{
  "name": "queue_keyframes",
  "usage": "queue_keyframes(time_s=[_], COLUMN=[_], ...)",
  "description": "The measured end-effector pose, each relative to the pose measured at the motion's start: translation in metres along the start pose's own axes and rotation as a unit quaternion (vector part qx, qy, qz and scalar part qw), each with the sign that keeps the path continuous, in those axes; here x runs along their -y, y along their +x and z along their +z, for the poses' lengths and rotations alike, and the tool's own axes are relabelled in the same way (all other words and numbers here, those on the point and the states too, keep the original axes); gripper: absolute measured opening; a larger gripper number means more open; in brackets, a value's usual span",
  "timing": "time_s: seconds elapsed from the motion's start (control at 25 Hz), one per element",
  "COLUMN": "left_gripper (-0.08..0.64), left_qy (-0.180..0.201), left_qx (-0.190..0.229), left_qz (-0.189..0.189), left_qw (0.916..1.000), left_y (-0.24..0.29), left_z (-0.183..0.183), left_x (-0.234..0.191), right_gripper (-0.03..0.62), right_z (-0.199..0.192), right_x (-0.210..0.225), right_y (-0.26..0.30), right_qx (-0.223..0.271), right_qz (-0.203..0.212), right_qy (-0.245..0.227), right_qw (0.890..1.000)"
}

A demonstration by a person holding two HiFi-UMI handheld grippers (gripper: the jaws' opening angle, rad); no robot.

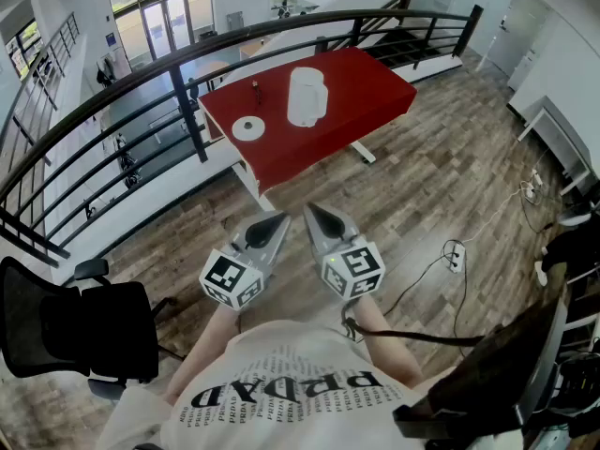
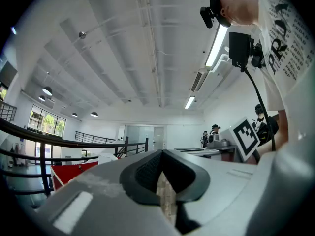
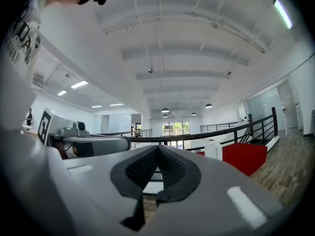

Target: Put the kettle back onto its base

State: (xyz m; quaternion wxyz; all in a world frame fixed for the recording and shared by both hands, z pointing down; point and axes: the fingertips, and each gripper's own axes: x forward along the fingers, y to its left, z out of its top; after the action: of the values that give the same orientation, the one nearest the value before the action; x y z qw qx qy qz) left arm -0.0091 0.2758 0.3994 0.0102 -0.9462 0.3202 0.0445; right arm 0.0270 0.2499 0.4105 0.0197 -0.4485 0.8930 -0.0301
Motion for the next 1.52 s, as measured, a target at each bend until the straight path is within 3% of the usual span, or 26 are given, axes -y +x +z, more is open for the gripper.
queue_keyframes(time_s=[1.52], left_gripper=[0.006], left_qy=[-0.004], left_qx=[-0.007], left_qz=[0.002], left_qw=[1.0000], left_y=[-0.014], left_z=[-0.001], left_x=[-0.004], right_gripper=[0.009], right_z=[0.001], right_x=[-0.024], right_y=[0.008], right_qx=[-0.007], right_qz=[0.002], right_qy=[-0.008], right_qw=[1.000])
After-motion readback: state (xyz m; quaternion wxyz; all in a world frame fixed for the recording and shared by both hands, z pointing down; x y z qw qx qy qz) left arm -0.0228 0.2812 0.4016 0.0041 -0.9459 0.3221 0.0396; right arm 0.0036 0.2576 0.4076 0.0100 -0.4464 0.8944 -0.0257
